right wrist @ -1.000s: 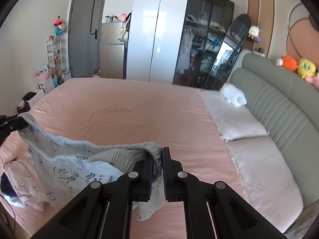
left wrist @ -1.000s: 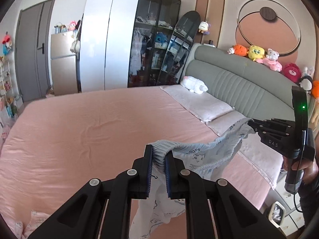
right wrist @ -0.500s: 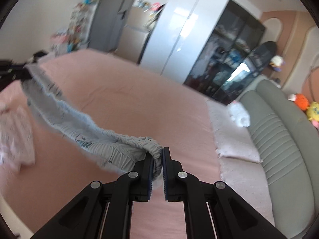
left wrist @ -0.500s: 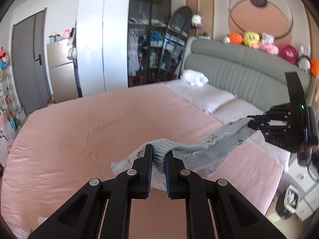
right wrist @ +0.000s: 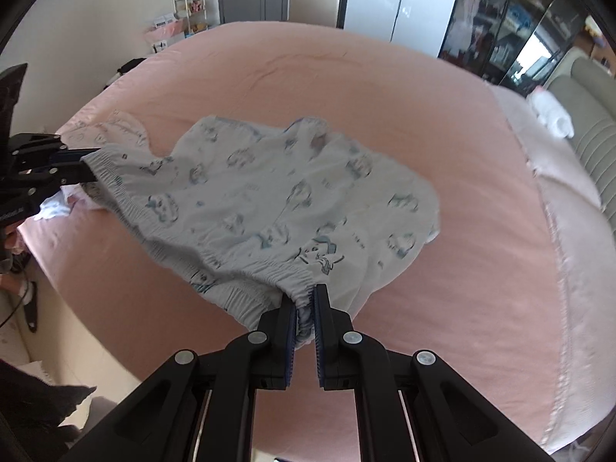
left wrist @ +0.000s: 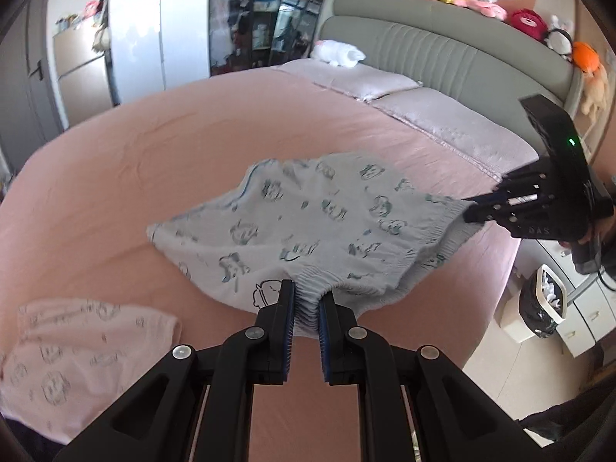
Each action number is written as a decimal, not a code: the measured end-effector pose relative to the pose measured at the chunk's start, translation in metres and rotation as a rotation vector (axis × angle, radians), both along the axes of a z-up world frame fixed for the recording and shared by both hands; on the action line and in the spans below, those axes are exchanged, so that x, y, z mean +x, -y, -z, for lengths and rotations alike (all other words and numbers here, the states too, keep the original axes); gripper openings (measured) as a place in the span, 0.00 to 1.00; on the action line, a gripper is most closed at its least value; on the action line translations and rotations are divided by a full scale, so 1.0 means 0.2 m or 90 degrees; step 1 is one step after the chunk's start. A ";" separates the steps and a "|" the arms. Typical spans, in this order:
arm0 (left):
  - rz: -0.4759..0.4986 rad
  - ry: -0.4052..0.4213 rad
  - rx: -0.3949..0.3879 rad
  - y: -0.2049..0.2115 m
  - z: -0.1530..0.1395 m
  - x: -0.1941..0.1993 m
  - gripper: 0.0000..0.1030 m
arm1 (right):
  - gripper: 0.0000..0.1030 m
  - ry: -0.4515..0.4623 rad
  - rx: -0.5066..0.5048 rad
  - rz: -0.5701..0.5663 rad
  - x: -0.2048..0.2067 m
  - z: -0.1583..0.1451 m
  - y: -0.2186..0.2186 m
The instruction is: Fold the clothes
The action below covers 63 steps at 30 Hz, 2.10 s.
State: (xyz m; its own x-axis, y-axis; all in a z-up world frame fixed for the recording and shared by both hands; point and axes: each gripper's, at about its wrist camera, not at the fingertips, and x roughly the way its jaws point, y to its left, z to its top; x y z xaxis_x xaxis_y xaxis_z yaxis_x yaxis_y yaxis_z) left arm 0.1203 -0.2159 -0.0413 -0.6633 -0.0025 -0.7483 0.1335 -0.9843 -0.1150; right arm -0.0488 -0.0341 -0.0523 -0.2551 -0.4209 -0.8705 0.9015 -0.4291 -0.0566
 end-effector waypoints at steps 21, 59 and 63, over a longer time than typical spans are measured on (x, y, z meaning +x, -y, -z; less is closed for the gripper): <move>-0.037 0.071 0.022 -0.11 0.35 0.17 0.09 | 0.05 0.058 -0.007 0.058 0.16 0.26 -0.17; -0.092 0.113 0.016 -0.05 0.33 0.23 0.72 | 0.32 0.084 0.033 0.039 0.23 0.27 -0.24; -0.090 0.105 -0.014 -0.05 0.23 0.24 0.73 | 0.65 0.076 0.026 0.044 0.22 0.19 -0.28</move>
State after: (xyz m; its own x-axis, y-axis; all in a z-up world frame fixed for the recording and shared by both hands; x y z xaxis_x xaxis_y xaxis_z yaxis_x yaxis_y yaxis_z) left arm 0.1684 -0.2061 -0.0867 -0.5237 -0.1044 -0.8455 0.2858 -0.9565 -0.0589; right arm -0.0042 0.0222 -0.0909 -0.1754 -0.3690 -0.9127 0.8709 -0.4905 0.0309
